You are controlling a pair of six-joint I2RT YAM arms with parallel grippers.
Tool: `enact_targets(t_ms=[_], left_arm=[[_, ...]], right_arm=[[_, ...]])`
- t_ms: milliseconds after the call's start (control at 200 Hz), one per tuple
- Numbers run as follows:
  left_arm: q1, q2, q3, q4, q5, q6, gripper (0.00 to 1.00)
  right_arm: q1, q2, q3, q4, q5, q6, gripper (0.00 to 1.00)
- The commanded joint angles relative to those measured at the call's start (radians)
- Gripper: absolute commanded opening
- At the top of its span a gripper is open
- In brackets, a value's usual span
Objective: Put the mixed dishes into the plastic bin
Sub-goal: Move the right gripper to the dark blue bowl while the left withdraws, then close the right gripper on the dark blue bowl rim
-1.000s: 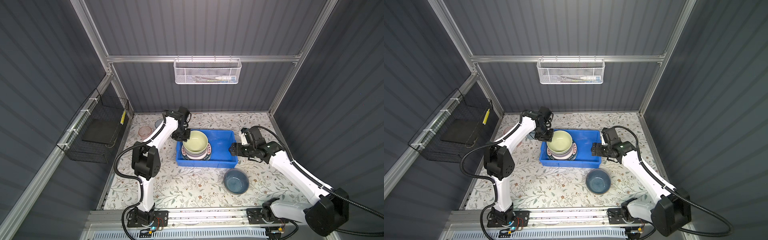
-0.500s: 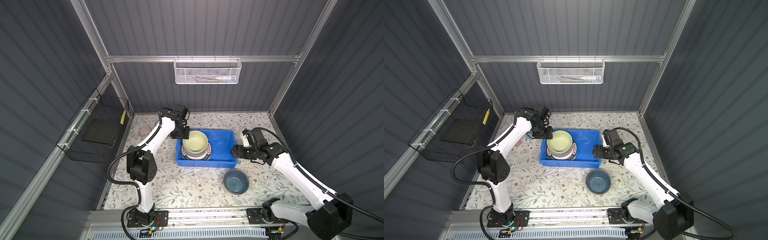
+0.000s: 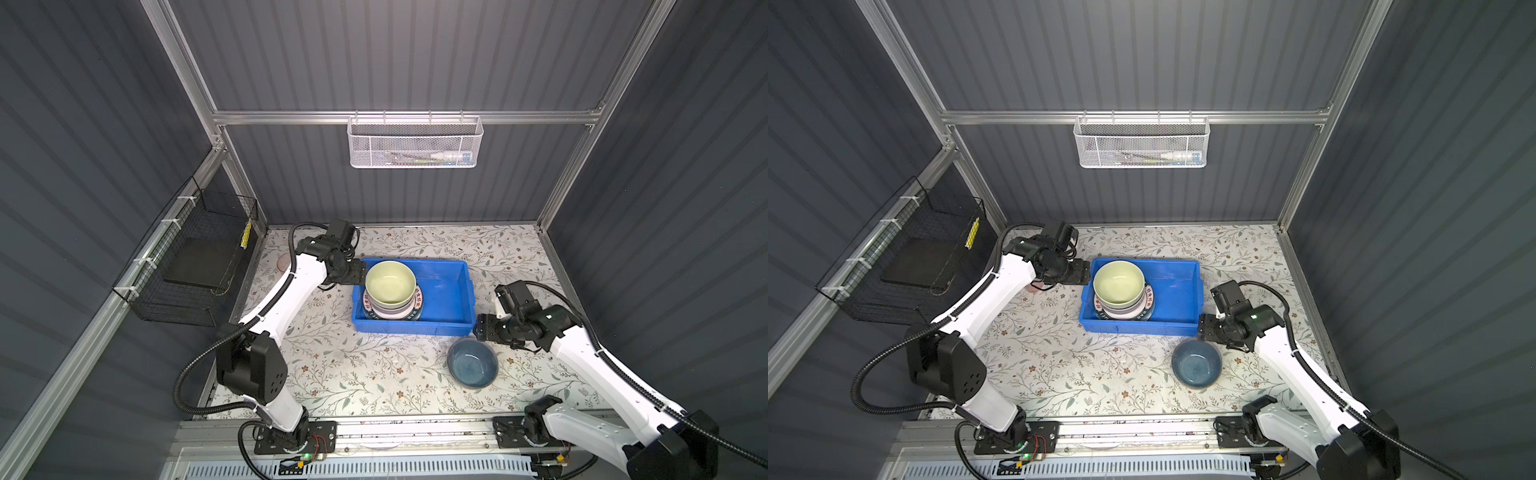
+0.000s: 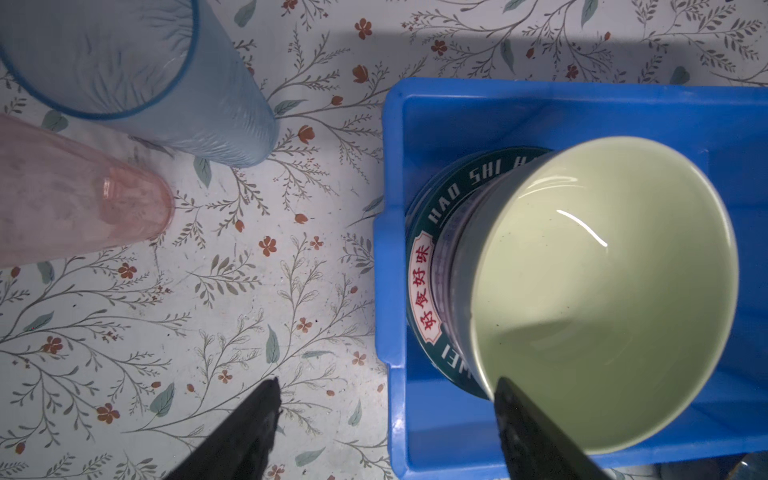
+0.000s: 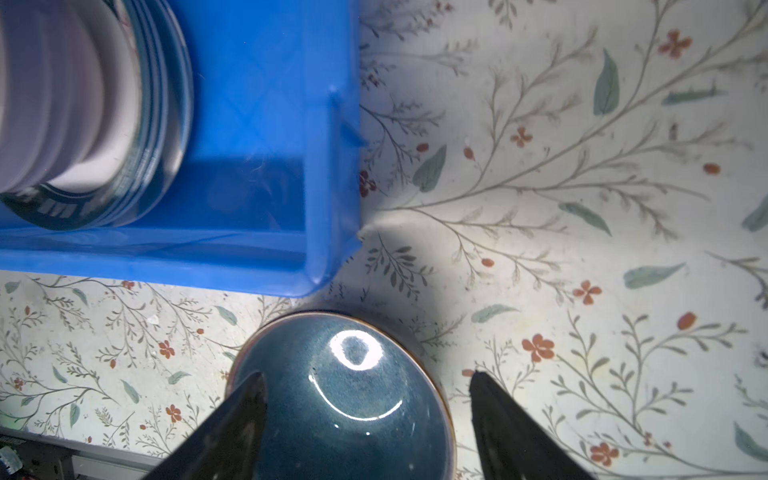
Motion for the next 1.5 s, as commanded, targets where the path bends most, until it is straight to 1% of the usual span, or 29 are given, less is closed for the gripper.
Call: enact_targets(t_ms=[0, 140, 160, 225, 415, 530, 635, 710, 786, 936, 1036, 1326, 1496], left_arm=[[0.007, -0.05, -0.049, 0.062, -0.024, 0.019, 0.83], [0.013, -0.092, -0.095, 0.088, -0.056, 0.025, 0.84], [0.013, -0.099, -0.132, 0.091, -0.06, 0.025, 0.84], [0.016, -0.117, -0.159, 0.102, -0.071, 0.03, 0.84], [0.02, -0.159, -0.209, 0.117, -0.096, 0.033, 0.84], [0.021, -0.176, -0.226, 0.12, -0.108, 0.027, 0.84], [0.022, -0.192, -0.244, 0.124, -0.118, 0.027, 0.84], [0.022, -0.203, -0.258, 0.123, -0.125, 0.027, 0.84], [0.025, -0.209, -0.268, 0.127, -0.127, 0.028, 0.84], [0.026, -0.21, -0.276, 0.128, -0.129, 0.027, 0.84], [0.025, -0.204, -0.277, 0.126, -0.127, 0.027, 0.84], [0.027, -0.204, -0.274, 0.128, -0.134, 0.029, 0.84], [0.03, -0.19, -0.267, 0.135, -0.138, 0.034, 0.84]], right_arm=[[-0.006, -0.003, -0.028, -0.027, 0.026, 0.042, 0.75], [-0.007, -0.013, -0.079, -0.013, 0.014, 0.068, 0.71], [-0.006, -0.014, -0.086, -0.01, 0.011, 0.072, 0.7], [-0.006, -0.016, -0.113, 0.004, 0.012, 0.085, 0.66], [-0.007, 0.014, -0.167, 0.081, -0.012, 0.116, 0.57], [-0.006, 0.047, -0.184, 0.114, -0.028, 0.121, 0.47], [-0.006, 0.057, -0.191, 0.122, -0.033, 0.121, 0.36], [-0.006, 0.055, -0.194, 0.113, -0.026, 0.117, 0.32], [-0.006, 0.052, -0.2, 0.108, -0.017, 0.115, 0.26], [-0.003, 0.062, -0.196, 0.113, -0.058, 0.07, 0.13], [0.004, 0.061, -0.182, 0.095, -0.058, 0.054, 0.09], [0.038, 0.061, -0.155, 0.085, -0.108, 0.028, 0.01], [0.072, 0.061, -0.14, 0.072, -0.107, 0.018, 0.0]])
